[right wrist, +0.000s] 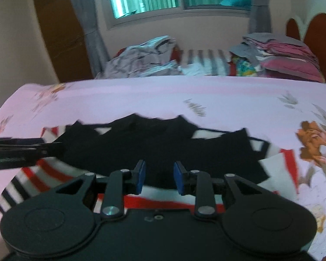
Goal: Fold small clothes
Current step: 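Lower the hem onto the collar and open both grippers, then withdraw both grippers and move them to the folded sweater's side edge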
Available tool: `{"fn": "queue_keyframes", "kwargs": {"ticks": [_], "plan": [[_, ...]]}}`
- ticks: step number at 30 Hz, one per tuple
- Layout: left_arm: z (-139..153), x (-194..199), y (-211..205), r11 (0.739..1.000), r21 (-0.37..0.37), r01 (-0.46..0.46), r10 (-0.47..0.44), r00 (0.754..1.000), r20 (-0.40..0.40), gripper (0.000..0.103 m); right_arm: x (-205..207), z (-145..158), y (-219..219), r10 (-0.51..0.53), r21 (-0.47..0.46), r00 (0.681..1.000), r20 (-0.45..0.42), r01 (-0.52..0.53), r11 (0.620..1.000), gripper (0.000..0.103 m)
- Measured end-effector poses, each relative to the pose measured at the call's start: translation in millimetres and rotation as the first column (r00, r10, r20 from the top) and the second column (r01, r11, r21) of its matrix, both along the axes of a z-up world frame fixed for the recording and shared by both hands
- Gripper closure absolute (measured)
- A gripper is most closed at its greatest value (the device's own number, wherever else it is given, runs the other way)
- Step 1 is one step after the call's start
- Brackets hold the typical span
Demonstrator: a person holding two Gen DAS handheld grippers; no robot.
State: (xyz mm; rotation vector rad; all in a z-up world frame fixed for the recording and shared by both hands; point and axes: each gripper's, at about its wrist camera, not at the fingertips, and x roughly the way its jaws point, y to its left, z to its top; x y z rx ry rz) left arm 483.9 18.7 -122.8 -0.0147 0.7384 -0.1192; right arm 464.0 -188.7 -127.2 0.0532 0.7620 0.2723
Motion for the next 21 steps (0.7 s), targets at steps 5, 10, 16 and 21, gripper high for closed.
{"fn": "queue_keyframes", "kwargs": {"ticks": [5, 10, 16, 21], "plan": [[-25, -4, -3, 0.999, 0.048, -0.008, 0.011, 0.998, -0.070, 0.042, -7, -14, 4, -0.011, -0.065, 0.999, -0.033, 0.009, 0.998, 0.073], [-35, -11, 11, 0.998, 0.055, -0.038, 0.042, 0.997, -0.069, 0.036, -16, -27, -24, -0.100, -0.147, 0.995, -0.025, 0.095, 0.985, 0.071], [-31, -13, 19, 0.996, 0.072, -0.047, 0.053, 0.996, -0.079, 0.036, -27, -28, -49, -0.171, -0.162, 0.985, -0.025, 0.164, 0.973, 0.069], [-25, -19, 22, 0.996, 0.068, -0.053, 0.059, 0.995, -0.084, 0.036, -40, -17, -39, -0.150, -0.126, 0.988, -0.017, 0.147, 0.981, 0.069]]}}
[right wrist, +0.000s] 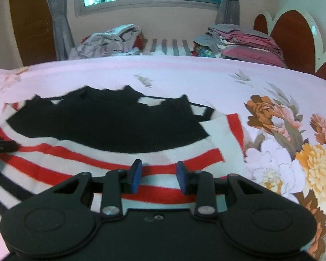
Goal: Fold small clothes
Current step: 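Withdraw both grippers and move them to the folded sweater's side edge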
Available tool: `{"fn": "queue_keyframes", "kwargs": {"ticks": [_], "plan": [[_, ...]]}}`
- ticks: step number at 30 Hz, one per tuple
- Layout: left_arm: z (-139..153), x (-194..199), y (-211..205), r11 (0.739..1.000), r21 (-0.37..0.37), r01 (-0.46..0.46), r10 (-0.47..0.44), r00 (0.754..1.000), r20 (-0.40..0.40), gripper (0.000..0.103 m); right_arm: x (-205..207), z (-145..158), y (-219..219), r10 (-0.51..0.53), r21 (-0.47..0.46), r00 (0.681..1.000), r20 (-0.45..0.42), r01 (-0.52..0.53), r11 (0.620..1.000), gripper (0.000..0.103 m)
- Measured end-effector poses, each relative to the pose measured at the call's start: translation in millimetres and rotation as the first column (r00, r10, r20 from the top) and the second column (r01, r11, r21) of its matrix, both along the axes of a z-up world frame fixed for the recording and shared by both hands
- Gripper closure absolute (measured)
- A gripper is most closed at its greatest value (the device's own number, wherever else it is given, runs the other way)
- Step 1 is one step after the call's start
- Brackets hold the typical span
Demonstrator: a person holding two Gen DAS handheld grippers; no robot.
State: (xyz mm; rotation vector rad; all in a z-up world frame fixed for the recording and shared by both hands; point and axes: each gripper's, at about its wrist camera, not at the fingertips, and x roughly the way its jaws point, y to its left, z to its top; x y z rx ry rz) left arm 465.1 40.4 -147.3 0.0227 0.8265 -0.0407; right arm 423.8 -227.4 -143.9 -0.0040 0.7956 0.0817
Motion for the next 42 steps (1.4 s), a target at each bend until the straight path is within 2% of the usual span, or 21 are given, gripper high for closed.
{"fn": "queue_keyframes", "kwargs": {"ticks": [7, 10, 13, 15, 24, 34, 39, 42], "plan": [[14, -18, -8, 1.000, 0.018, 0.020, -0.020, 1.000, 0.006, 0.036, -21, 14, 32, 0.083, 0.069, 0.996, 0.022, -0.084, 0.994, 0.066], [10, -27, -10, 1.000, 0.026, 0.008, -0.008, 1.000, -0.001, 0.035, -28, 8, 40, 0.095, 0.054, 0.995, 0.012, -0.095, 0.994, 0.062], [2, -31, -8, 0.999, 0.041, -0.005, 0.005, 1.000, -0.008, 0.026, -31, -3, 39, 0.094, 0.017, 0.996, -0.005, -0.094, 0.995, 0.063], [1, -32, -6, 0.999, 0.042, -0.010, 0.010, 1.000, -0.006, 0.024, -32, -8, 34, 0.090, 0.010, 0.996, -0.012, -0.090, 0.996, 0.064], [1, -31, -7, 0.999, 0.052, -0.009, 0.010, 1.000, -0.013, 0.023, -36, -5, 25, 0.086, 0.028, 0.996, -0.018, -0.086, 0.996, 0.063], [2, -26, -7, 0.997, 0.069, -0.021, 0.022, 0.999, -0.023, 0.016, -28, 13, 41, 0.139, 0.064, 0.990, 0.035, -0.141, 0.988, 0.063], [13, -39, 4, 0.998, 0.047, -0.038, 0.038, 0.999, -0.007, 0.016, -21, 6, 61, 0.172, 0.090, 0.985, 0.025, -0.174, 0.981, 0.062], [18, -57, 23, 0.998, -0.011, -0.062, 0.061, 0.998, -0.022, 0.016, -17, -7, 65, 0.165, 0.078, 0.986, -0.008, -0.164, 0.983, 0.062]]}}
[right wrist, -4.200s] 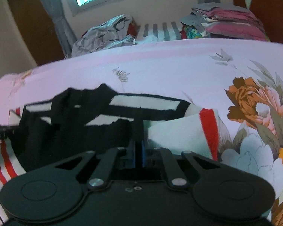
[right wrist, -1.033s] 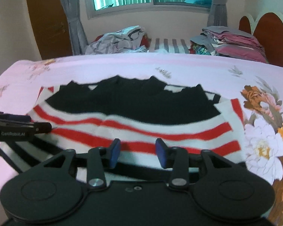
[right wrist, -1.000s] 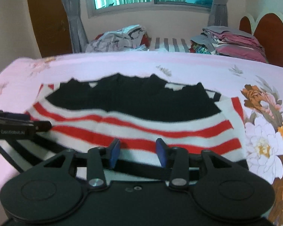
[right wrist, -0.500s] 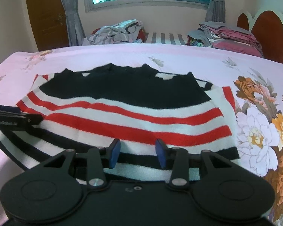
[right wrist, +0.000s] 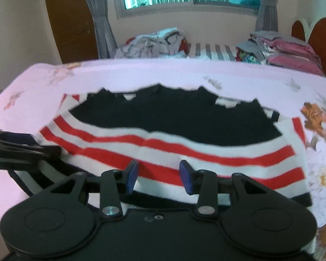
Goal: Fold small clothes
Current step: 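Withdraw both grippers and move them to the folded sweater's side edge, then grasp the sweater's side edge with the left gripper and lift it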
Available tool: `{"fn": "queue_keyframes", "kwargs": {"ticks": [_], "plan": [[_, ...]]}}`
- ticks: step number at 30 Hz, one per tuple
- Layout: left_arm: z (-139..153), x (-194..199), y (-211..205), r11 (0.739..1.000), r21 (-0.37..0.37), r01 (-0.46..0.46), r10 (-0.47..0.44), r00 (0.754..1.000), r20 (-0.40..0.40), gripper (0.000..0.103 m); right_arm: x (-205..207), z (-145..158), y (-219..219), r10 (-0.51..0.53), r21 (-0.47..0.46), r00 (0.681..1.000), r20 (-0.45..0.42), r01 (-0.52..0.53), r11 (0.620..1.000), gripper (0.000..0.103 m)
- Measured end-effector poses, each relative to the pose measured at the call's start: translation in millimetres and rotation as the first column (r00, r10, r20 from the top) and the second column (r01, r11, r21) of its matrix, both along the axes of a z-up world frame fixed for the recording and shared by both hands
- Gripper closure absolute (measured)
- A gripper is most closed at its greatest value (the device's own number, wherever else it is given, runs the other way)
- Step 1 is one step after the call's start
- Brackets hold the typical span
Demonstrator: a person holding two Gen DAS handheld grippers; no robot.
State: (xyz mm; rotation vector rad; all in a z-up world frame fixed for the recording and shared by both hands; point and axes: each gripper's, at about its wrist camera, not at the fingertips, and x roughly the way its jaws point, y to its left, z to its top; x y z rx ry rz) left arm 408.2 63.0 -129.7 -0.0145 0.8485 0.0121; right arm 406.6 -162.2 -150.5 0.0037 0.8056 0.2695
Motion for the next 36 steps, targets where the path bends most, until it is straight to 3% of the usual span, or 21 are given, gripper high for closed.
{"fn": "queue_keyframes", "kwargs": {"ticks": [7, 10, 13, 17, 22, 27, 29, 31, 32, 36], "plan": [[-10, -46, 45, 0.980, -0.181, -0.087, 0.073, 0.994, -0.083, 0.016, -5, 7, 4, -0.037, 0.010, 0.999, 0.002, 0.037, 0.999, 0.061], [-21, -56, 64, 0.941, -0.306, -0.147, 0.103, 0.983, -0.154, 0.016, -7, 14, 7, -0.061, 0.040, 0.998, 0.001, 0.061, 0.997, 0.061], [-29, -59, 73, 0.909, -0.380, -0.172, 0.120, 0.980, -0.157, 0.016, -8, 19, 18, -0.062, 0.026, 0.998, 0.017, 0.062, 0.998, 0.061], [-47, -48, 82, 0.823, -0.522, -0.223, 0.150, 0.973, -0.178, 0.016, -7, 24, 29, -0.069, 0.024, 0.997, 0.020, 0.068, 0.997, 0.061], [-65, -36, 85, 0.699, -0.675, -0.235, 0.205, 0.971, -0.125, 0.012, -4, 23, 41, -0.082, 0.002, 0.996, 0.029, 0.082, 0.997, 0.060], [-78, -17, 83, 0.628, -0.748, -0.215, 0.245, 0.967, -0.073, 0.013, 4, 23, 48, -0.127, -0.015, 0.991, 0.052, 0.128, 0.992, 0.060], [-80, -12, 83, 0.611, -0.761, -0.217, 0.267, 0.962, -0.060, 0.020, 7, 20, 50, -0.148, -0.040, 0.987, 0.068, 0.151, 0.988, 0.060], [-85, -7, 83, 0.602, -0.766, -0.225, 0.283, 0.957, -0.058, 0.040, 11, 6, 52, -0.160, -0.079, 0.986, 0.038, 0.162, 0.984, 0.060], [-88, -5, 83, 0.598, -0.767, -0.231, 0.288, 0.956, -0.063, 0.046, 14, -4, 52, -0.158, -0.091, 0.987, 0.008, 0.158, 0.983, 0.060], [-92, 1, 85, 0.592, -0.764, -0.256, 0.300, 0.950, -0.085, 0.069, 13, -8, 59, -0.146, -0.130, 0.989, 0.030, 0.148, 0.980, 0.060]]}}
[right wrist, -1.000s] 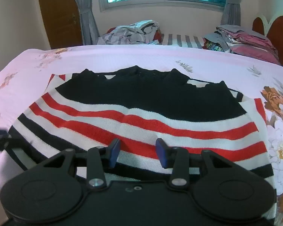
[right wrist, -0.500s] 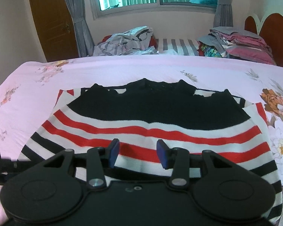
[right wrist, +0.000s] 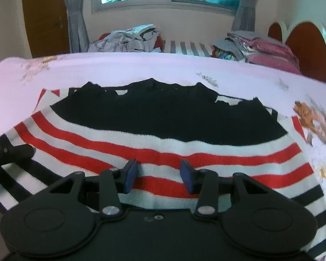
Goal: Fold small clothes
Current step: 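Grasp the sweater's side edge with the left gripper and lift it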
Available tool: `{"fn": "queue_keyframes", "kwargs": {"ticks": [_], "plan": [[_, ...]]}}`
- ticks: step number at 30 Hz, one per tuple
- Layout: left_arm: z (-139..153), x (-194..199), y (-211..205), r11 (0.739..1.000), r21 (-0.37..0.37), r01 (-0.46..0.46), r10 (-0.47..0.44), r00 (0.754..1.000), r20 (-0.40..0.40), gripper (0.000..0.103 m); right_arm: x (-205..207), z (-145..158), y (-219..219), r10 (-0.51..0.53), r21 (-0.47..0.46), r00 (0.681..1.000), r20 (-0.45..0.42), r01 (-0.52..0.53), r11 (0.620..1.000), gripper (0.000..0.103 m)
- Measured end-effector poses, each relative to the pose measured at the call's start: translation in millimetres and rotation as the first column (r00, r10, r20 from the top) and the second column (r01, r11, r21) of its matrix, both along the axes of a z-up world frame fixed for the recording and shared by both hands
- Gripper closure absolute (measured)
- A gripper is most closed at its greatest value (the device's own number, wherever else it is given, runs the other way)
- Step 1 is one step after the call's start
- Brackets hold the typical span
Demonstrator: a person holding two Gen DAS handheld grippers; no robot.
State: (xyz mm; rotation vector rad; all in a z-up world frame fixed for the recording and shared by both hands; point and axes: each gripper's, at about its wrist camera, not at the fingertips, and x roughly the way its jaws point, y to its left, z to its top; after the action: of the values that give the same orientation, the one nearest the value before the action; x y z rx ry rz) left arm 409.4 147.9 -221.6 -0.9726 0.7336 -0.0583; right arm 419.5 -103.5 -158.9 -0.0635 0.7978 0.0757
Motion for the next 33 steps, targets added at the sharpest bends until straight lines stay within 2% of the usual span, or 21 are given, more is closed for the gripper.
{"fn": "queue_keyframes", "kwargs": {"ticks": [3, 7, 9, 14, 16, 20, 25, 28, 30, 33], "plan": [[0, 2, -1, 1.000, -0.007, -0.009, 0.009, 1.000, -0.005, 0.074, 0, 6, -2, -0.005, 0.014, 1.000, -0.003, 0.005, 1.000, 0.061], [8, 4, -8, 1.000, 0.015, -0.015, 0.015, 1.000, 0.014, 0.080, 0, -1, -5, 0.025, 0.014, 1.000, 0.005, -0.025, 1.000, 0.061], [20, 5, -16, 0.998, 0.062, -0.009, 0.006, 0.999, 0.048, 0.081, 4, 2, -9, 0.044, 0.034, 0.999, -0.010, -0.044, 0.998, 0.060], [61, 15, -43, 0.983, 0.180, 0.014, -0.037, 0.992, 0.122, 0.081, 0, 18, -38, 0.050, 0.185, 0.998, 0.023, -0.053, 0.981, 0.057], [80, 22, -60, 0.974, 0.224, 0.030, -0.066, 0.986, 0.155, 0.081, -3, 24, -49, 0.063, 0.208, 0.997, 0.034, -0.068, 0.976, 0.054], [113, 36, -91, 0.950, 0.301, 0.080, -0.146, 0.968, 0.205, 0.081, -9, 33, -78, 0.061, 0.216, 0.997, 0.047, -0.070, 0.974, 0.054], [140, 50, -141, 0.908, 0.383, 0.169, -0.274, 0.931, 0.239, 0.081, -21, 41, -132, -0.013, 0.257, 0.999, 0.052, -0.001, 0.966, 0.054], [142, 55, -177, 0.875, 0.418, 0.245, -0.362, 0.904, 0.229, 0.081, -28, 41, -163, -0.058, 0.270, 0.997, 0.040, 0.046, 0.962, 0.054], [137, 57, -203, 0.836, 0.459, 0.302, -0.428, 0.881, 0.201, 0.081, -33, 39, -181, -0.088, 0.276, 0.996, 0.028, 0.077, 0.958, 0.054], [123, 52, -241, 0.761, 0.526, 0.380, -0.515, 0.847, 0.133, 0.081, -37, 35, -204, -0.124, 0.293, 0.992, 0.008, 0.116, 0.949, 0.054]]}}
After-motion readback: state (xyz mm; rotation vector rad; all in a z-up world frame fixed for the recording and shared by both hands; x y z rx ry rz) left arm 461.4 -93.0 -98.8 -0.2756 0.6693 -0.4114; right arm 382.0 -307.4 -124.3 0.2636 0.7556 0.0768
